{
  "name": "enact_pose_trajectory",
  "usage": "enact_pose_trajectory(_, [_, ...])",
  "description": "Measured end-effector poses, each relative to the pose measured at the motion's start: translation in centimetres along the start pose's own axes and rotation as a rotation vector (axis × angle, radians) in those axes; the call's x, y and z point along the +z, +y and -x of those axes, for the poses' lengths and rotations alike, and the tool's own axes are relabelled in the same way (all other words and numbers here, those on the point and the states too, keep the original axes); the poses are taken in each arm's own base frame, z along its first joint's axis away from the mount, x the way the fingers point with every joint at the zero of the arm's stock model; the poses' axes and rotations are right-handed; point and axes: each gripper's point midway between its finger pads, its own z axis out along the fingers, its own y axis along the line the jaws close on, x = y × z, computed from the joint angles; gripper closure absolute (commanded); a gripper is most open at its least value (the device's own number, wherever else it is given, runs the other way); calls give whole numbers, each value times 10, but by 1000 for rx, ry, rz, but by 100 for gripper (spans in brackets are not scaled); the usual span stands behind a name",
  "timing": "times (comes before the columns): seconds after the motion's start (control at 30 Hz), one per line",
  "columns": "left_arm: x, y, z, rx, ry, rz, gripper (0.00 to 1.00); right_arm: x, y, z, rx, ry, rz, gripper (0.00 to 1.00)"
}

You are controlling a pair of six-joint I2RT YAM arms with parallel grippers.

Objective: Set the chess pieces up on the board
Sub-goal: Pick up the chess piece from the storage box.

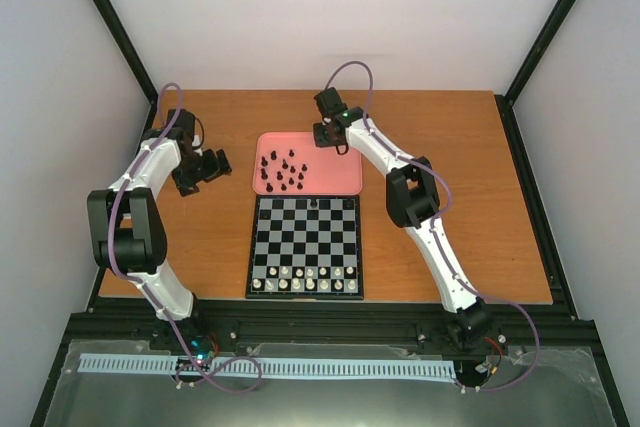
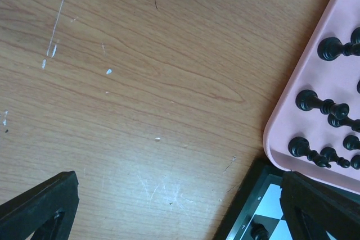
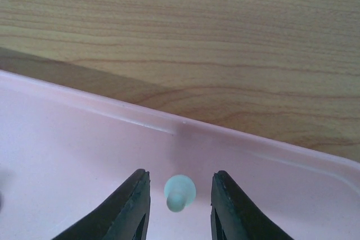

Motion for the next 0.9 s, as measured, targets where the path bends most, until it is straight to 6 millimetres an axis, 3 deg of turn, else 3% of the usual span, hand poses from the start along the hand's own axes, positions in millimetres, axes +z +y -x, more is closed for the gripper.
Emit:
enact_pose_trajectory(0.33, [1, -1, 1, 0, 2, -4, 0, -1, 1, 11, 20, -23, 34, 72])
enact_pose_trajectory(0.63, [2, -2, 2, 0, 4, -7, 0, 14, -4, 0, 36, 8, 36, 73])
enact_pose_trajectory(0.9, [2, -3, 2, -1, 6, -9, 0, 14, -3, 0, 52, 9, 42, 84])
